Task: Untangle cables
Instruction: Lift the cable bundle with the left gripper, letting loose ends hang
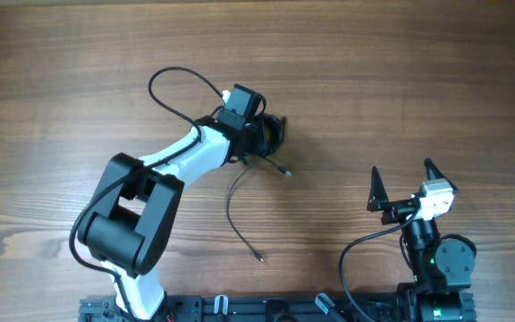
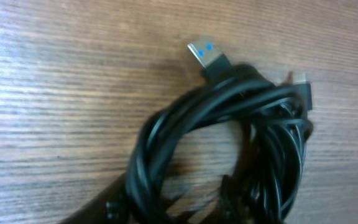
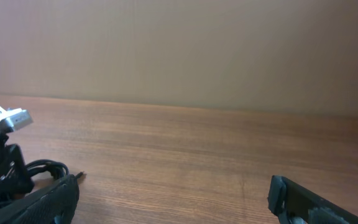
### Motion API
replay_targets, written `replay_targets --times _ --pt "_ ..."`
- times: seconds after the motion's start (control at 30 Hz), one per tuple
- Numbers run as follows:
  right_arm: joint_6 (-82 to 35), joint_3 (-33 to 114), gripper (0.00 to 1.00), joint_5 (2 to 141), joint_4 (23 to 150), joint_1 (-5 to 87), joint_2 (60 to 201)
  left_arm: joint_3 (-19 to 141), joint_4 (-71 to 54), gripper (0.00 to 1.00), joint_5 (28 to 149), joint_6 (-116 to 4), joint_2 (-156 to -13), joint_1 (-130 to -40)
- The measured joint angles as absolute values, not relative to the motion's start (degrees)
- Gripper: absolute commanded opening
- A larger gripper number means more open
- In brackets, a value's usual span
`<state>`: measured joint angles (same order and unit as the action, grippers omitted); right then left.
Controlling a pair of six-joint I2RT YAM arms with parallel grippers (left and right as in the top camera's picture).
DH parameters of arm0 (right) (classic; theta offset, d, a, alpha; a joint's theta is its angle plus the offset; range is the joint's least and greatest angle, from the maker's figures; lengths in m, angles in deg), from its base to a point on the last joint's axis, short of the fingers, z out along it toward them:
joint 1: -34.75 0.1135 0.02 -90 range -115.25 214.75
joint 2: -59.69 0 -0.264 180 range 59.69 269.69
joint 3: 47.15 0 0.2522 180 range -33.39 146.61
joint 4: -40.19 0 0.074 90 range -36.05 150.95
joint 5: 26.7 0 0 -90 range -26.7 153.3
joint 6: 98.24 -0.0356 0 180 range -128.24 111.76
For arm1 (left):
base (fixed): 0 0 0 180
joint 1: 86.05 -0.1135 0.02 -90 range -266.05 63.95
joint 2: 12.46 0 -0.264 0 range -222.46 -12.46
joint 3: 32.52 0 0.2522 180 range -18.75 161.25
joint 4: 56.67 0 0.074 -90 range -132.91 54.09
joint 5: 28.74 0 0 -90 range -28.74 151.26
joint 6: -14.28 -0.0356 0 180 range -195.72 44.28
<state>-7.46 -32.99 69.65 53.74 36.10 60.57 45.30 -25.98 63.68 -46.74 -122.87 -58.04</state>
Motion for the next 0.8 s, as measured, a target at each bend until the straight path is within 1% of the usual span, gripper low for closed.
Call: replay_targets --times 0.2,0.27,0.43,0.5,0.57,0.67,0.8 --pt "-7.5 -33.0 1.0 69.6 53.7 36.1 60.6 45.3 -25.3 0.04 64.4 -47.6 -123.1 -58.8" --pt "-7.5 -33.0 1.0 69.6 53.7 36.1 60.6 45.3 -22.8 0.04 64.4 -47.6 -121.5 -60.0" --pt "-7.5 -33.0 1.0 69.6 53.7 36.1 60.6 45.2 -17.4 0.04 64.1 -44.4 -106.7 -64.7" --pt "-7.5 -33.0 1.0 69.6 53.7 36.1 60.6 45.5 -13.7 0.04 63.3 -39.1 -99.5 -65.3" --pt "-7.5 -33.0 1.0 69.6 53.7 36.1 60.6 45.6 -10.4 0.04 62.3 -34.2 -95.9 -65.4" --pt "-7.5 -33.0 1.0 69.6 53.7 36.1 60.6 45.7 -3.5 0.04 61.5 -25.2 -93.3 -65.4" --pt "-7.4 -33.0 1.0 69.6 53.7 36.1 60.6 45.6 3.5 0.04 61.0 -19.6 -90.4 -65.4"
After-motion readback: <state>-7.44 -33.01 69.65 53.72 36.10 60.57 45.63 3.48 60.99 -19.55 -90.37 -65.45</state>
